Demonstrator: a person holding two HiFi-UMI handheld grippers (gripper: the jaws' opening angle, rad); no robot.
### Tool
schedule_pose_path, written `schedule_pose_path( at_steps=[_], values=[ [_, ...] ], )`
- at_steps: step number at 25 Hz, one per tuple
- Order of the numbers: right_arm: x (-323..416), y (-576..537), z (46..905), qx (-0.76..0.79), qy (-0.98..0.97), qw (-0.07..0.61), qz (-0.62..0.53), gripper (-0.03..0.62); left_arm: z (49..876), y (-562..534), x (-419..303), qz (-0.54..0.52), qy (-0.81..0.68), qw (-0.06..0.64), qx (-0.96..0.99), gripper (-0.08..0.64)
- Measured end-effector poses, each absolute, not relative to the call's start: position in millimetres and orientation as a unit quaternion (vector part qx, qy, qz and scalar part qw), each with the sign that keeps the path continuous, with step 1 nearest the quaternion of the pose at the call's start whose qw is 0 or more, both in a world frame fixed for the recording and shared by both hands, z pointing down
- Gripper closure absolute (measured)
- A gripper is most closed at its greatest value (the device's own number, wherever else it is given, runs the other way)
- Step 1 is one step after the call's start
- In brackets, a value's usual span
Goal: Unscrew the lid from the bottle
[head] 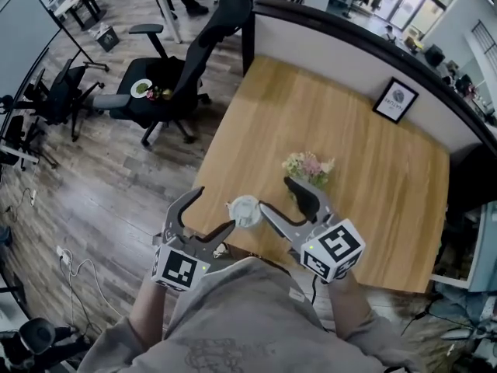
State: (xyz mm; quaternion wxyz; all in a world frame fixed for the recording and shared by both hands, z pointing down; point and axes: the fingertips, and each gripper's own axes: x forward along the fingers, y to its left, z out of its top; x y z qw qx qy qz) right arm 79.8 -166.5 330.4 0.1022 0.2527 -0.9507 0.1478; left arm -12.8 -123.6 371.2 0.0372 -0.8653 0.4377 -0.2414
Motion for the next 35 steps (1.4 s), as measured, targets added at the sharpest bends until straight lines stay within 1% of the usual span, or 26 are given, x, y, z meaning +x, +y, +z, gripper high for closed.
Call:
schedule_pose_path(
  at_steps=[1,3,8,10,16,20,23,28,32,34,35],
  values=[
    [79,-166,335,0.253,-0.95,0.105,0.151,0.311,380,-123,-9,-0.249,0.423,0.038,-0.87,0.175],
    [76,-163,345,0.252,-0.948,0.109,0.159,0.311,399,-122,-3,-0.259,0.398,0.033,-0.879,0.146],
    [62,-154,366,0.241,-0.945,0.139,0.174,0.304,447,-121,2,-0.272,0.358,0.024,-0.893,0.137],
    [53,-147,376,0.23,-0.945,0.151,0.179,0.292,468,-118,3,-0.279,0.337,0.012,-0.899,0.11],
    [26,-135,412,0.221,-0.937,0.2,0.183,0.196,508,-109,11,-0.277,0.282,-0.01,-0.918,0.072],
    [15,-131,441,0.236,-0.928,0.225,0.18,0.173,533,-113,15,-0.25,0.273,-0.038,-0.928,0.072],
    [12,-127,458,0.248,-0.923,0.242,0.168,0.16,550,-113,20,-0.234,0.259,-0.043,-0.936,0.071],
    [17,-126,473,0.303,-0.912,0.233,0.148,0.156,577,-118,30,-0.212,0.248,-0.052,-0.944,0.071],
    [15,-127,482,0.311,-0.912,0.237,0.122,0.156,588,-125,35,-0.187,0.241,-0.052,-0.951,0.073],
    [14,-130,483,0.313,-0.912,0.235,0.121,0.156,589,-126,40,-0.186,0.229,-0.026,-0.955,0.095],
    [14,-131,483,0.315,-0.912,0.232,0.122,0.156,589,-125,43,-0.186,0.221,-0.013,-0.957,0.133]
  ],
)
